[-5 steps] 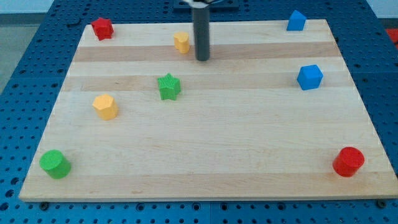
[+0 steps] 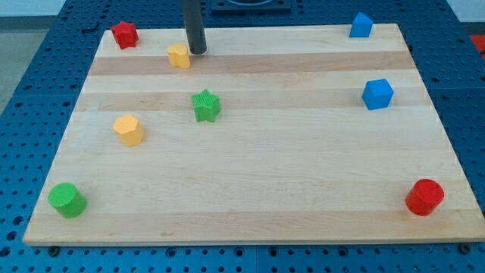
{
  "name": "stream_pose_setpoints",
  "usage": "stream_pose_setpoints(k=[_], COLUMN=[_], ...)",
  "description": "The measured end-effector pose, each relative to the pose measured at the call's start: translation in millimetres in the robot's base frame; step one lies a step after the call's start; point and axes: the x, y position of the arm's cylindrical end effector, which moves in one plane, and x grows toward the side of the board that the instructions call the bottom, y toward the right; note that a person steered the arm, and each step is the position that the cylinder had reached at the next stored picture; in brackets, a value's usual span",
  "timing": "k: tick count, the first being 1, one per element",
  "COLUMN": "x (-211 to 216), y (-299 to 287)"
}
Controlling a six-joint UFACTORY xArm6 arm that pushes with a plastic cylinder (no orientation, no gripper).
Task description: Push the yellow heart closer to the yellow hexagon
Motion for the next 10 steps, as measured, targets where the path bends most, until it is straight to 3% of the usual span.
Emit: stream_pose_setpoints(k=[1,3,5,7,9,10], x=[3,75,36,84,130,132], y=[-30,-63,-43,-27,-102,-100])
